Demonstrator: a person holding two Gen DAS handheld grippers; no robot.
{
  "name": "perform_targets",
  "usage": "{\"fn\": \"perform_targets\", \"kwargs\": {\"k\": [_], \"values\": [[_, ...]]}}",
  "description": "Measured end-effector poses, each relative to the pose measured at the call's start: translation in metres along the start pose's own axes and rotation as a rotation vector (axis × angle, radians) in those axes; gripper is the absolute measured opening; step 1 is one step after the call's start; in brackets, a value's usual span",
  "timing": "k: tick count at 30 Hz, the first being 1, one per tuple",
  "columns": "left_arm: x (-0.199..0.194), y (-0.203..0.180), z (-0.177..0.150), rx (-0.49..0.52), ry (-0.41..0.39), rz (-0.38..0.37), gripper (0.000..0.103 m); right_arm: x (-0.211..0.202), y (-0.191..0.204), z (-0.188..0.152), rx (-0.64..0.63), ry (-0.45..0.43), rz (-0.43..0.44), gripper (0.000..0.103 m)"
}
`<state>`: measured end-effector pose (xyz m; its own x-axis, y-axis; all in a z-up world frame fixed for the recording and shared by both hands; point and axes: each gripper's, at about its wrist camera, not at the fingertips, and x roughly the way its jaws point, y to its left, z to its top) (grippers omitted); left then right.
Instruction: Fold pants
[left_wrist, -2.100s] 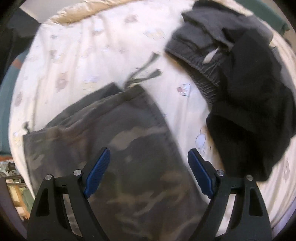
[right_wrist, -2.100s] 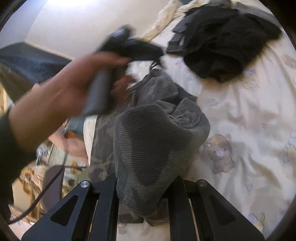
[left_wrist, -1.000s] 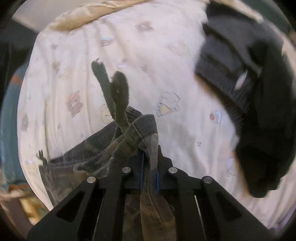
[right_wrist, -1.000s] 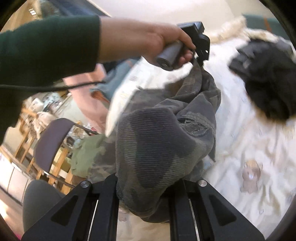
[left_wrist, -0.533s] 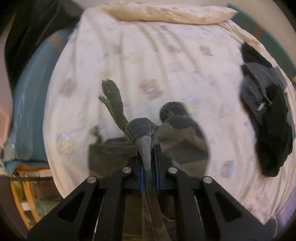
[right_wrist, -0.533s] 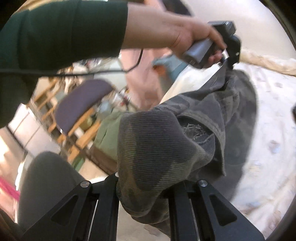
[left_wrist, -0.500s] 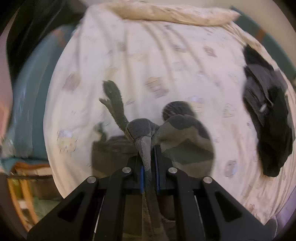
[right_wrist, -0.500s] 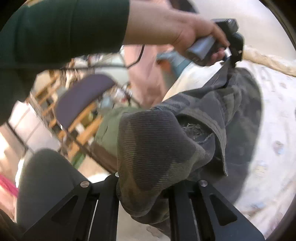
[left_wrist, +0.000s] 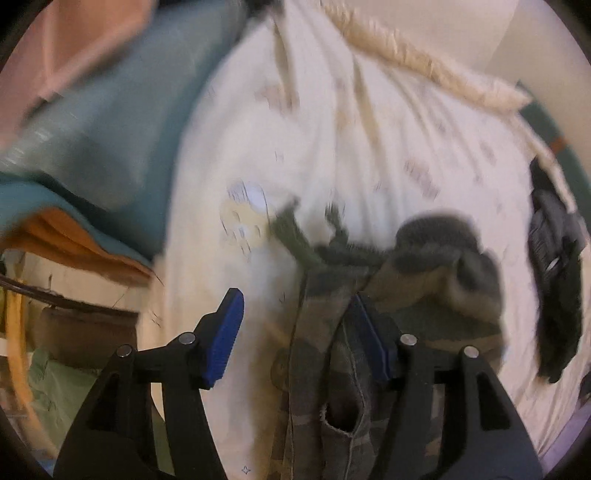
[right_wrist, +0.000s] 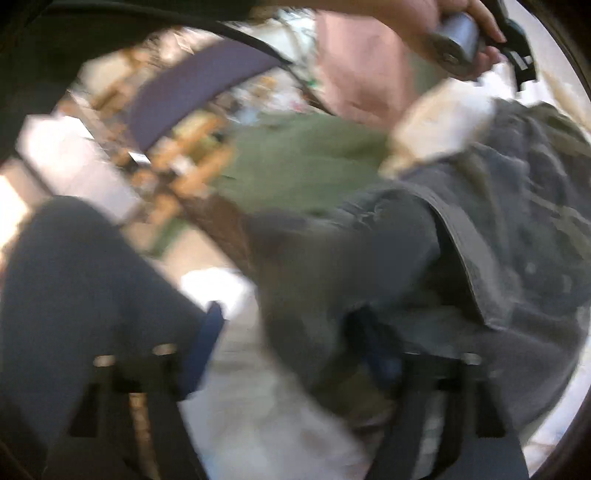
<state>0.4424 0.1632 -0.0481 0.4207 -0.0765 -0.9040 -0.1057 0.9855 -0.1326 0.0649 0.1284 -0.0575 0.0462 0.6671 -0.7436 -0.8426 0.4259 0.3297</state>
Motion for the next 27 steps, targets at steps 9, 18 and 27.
{"fn": "perform_targets", "kwargs": {"k": [9, 18, 27], "values": [[0.013, -0.018, 0.032, -0.026, 0.029, -0.165, 0.057, -0.097, -0.089, -0.024, 0.352, -0.267, 0.002, 0.079], [0.07, -0.061, 0.033, -0.06, 0.104, -0.298, 0.039, -0.166, -0.298, 0.004, 0.801, -0.492, -0.22, 0.08], [0.049, -0.074, 0.028, 0.1, 0.031, -0.231, 0.01, -0.152, -0.361, 0.025, 0.916, -0.466, -0.227, 0.08]]}}
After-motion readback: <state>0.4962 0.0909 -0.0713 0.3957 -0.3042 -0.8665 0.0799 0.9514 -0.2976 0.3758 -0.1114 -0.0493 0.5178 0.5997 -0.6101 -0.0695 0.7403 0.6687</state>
